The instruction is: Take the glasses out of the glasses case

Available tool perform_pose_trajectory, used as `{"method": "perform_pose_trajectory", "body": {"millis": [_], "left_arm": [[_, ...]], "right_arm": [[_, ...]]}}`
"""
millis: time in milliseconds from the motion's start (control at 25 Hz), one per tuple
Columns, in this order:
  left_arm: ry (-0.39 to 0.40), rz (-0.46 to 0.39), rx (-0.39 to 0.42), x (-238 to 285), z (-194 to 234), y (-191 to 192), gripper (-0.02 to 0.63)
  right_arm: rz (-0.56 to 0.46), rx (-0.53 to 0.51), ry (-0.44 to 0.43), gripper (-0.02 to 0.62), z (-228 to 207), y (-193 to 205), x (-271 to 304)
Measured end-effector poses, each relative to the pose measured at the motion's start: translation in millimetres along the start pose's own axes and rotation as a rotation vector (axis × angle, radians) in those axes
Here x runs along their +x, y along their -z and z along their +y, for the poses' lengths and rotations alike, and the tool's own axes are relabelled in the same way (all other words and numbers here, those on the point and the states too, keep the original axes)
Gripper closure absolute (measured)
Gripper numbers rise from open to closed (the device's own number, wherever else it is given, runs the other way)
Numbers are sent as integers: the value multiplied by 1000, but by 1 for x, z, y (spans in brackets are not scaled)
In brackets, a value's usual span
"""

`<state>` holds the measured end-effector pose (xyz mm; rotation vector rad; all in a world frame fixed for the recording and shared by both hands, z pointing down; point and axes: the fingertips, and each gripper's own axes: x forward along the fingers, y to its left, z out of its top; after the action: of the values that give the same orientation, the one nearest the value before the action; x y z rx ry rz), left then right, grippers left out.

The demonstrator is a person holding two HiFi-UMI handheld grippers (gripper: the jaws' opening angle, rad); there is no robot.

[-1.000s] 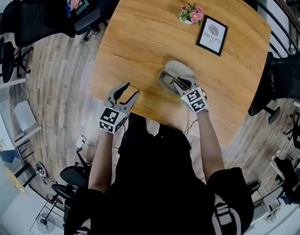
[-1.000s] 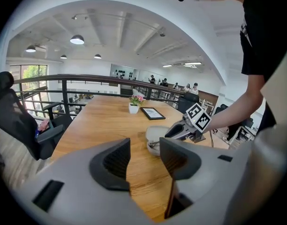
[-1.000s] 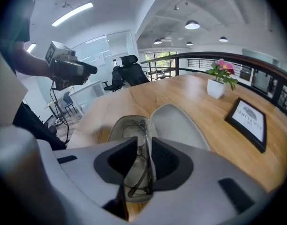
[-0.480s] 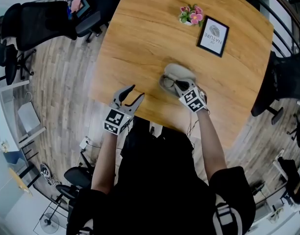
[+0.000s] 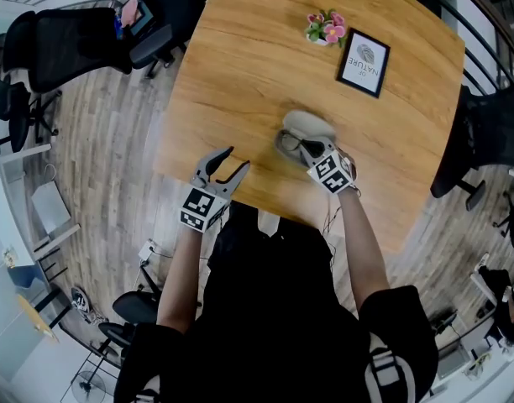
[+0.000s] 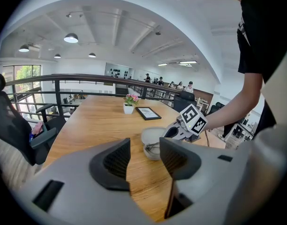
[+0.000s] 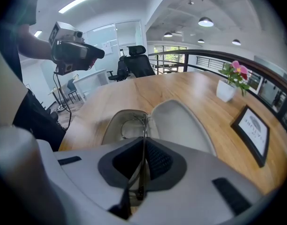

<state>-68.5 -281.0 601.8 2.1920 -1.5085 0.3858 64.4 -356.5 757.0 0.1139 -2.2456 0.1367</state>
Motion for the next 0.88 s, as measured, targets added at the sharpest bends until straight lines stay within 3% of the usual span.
{"method": "perform_pose_trajectory", "body": {"millis": [880], "left_arm": [[57,-44,44,-15,0,-16,391]], "right_arm": [[-54,-6,103,571,-5,-29,-38]]}}
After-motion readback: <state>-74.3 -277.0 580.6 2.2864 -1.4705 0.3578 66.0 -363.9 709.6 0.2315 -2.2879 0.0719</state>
